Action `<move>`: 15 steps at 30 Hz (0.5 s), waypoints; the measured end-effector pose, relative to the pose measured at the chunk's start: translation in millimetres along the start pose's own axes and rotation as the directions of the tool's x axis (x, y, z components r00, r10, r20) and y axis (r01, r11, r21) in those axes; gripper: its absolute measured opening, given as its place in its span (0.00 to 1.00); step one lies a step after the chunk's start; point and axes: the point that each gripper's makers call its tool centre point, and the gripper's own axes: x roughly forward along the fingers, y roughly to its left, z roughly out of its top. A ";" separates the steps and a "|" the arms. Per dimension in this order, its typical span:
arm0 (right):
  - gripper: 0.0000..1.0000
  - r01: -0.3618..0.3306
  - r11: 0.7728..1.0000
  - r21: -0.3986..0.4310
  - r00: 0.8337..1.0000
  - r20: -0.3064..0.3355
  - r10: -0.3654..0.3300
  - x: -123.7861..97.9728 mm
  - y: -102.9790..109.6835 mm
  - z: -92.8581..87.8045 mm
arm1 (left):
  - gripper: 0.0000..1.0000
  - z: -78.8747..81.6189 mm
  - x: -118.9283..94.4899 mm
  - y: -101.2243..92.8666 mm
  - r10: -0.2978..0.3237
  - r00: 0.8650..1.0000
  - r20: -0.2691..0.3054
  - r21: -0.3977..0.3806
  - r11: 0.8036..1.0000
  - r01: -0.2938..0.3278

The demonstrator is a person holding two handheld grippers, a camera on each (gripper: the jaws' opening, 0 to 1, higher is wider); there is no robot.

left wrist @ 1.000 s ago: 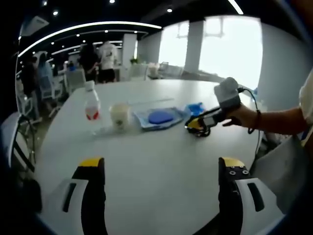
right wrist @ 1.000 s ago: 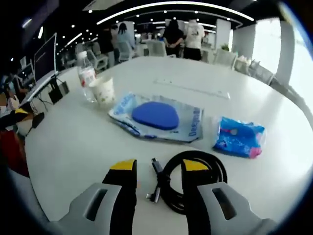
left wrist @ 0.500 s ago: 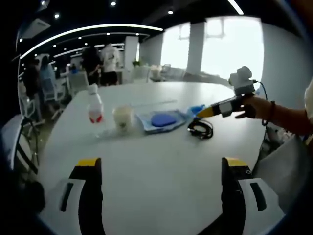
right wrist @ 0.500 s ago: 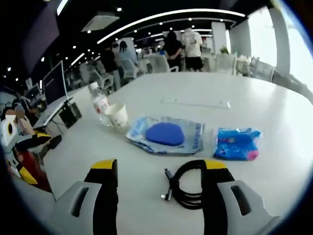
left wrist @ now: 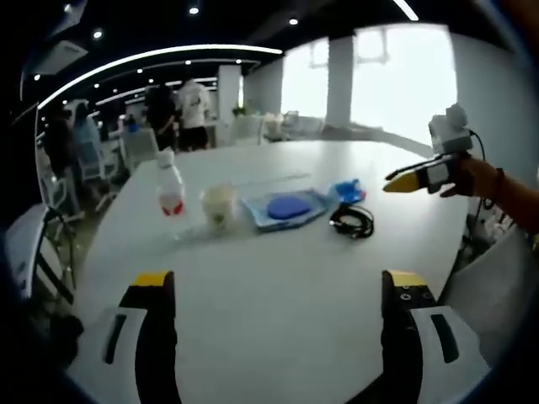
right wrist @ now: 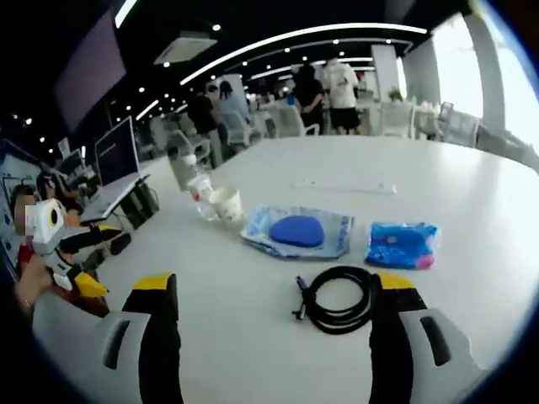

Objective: Arrange the tabletop items into an orderly group along one side of the table until the central work area is clear of visible clutter.

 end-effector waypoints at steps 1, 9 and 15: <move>0.95 -0.001 1.000 -0.002 1.000 -0.001 0.001 -1.4 0.2 -0.5 | 0.99 0.1 -0.3 -0.7 -0.001 1.000 0.000 0.000 1.000 0.001; 0.99 -0.016 0.999 -0.045 1.000 0.021 0.017 -26.5 0.8 -4.4 | 0.99 2.9 -1.9 -5.1 -0.004 1.000 0.010 -0.018 1.000 0.004; 0.99 -0.063 0.997 -0.035 0.995 0.073 0.066 -42.3 14.0 -9.1 | 0.99 2.2 -2.5 -6.5 -0.004 1.000 0.009 -0.024 1.000 0.005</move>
